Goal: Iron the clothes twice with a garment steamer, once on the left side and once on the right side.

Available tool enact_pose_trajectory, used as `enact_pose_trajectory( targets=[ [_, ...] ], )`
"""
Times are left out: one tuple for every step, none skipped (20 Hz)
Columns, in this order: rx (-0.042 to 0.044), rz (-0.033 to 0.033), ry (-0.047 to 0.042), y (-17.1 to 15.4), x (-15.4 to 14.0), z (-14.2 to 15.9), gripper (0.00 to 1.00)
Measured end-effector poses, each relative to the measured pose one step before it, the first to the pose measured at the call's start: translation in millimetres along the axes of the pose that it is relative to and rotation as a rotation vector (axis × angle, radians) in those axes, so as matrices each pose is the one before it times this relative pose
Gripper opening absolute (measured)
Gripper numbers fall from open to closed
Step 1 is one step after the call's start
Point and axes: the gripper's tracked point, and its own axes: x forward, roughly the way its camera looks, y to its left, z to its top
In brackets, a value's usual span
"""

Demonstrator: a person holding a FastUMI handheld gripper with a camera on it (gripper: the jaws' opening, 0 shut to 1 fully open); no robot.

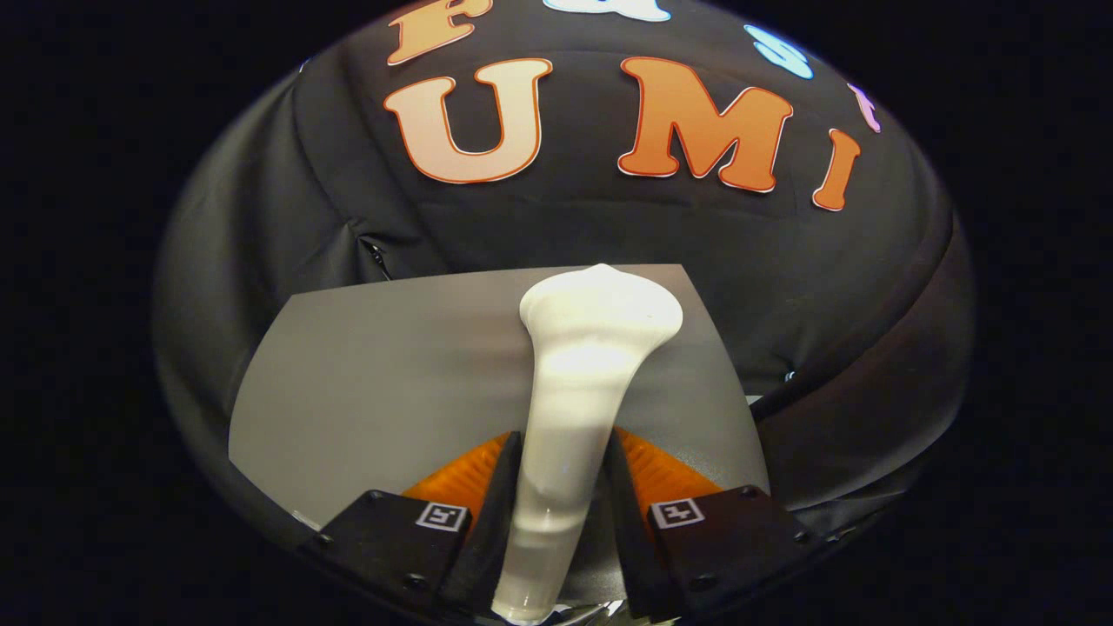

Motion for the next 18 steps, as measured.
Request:
enact_pose_trajectory(
  targets=[
    [-0.00948,-0.00533,0.01128,-1.06,-0.22,-1.96,0.6],
    [0.00593,-0.00303,-0.00241,0.3,-0.86,1.15,0.58],
    [0.01282,0.00659,0.00452,0.68,-1.27,-1.45,0.55],
    [0.01546,0.0198,-0.00666,3.34,0.75,0.32,0.52],
    [0.01515,0.03207,-0.01055,4.59,-5.41,2.08,0.49],
    [0.00734,0.02601,-0.01226,4.28,-3.82,0.05,0.45],
    [-0.01542,0.00875,0.00364,1.35,-7.95,-3.73,0.42],
    [-0.01662,0.01951,-0.00399,0.42,-7.45,-5.28,0.38],
    [-0.00695,0.02108,-0.02778,2.2,-9.46,-1.51,0.38],
    [-0.0028,0.01473,-0.03134,0.43,-11.91,-1.42,0.38],
    [-0.001,0.01454,-0.02085,-0.94,-13.13,-5.27,0.36],
    [-0.00313,0.01119,-0.02452,-1.67,-12.6,-2.01,0.33],
    [-0.00693,0.00754,-0.02342,-1.75,-13.52,-0.82,0.33],
    [-0.01092,0.00879,-0.02368,-1.32,-14.14,2.74,0.33],
    [-0.004,0.00723,-0.02796,-2.97,-15.82,3.95,0.33],
    [-0.00164,0.00754,-0.0217,-2.46,-17.64,3.62,0.33],
    [-0.00031,0.00772,-0.0233,-2.41,-17.22,4.38,0.33],
    [-0.00466,0.00552,-0.02143,-2.53,-16.33,4.91,0.33]
  ],
)
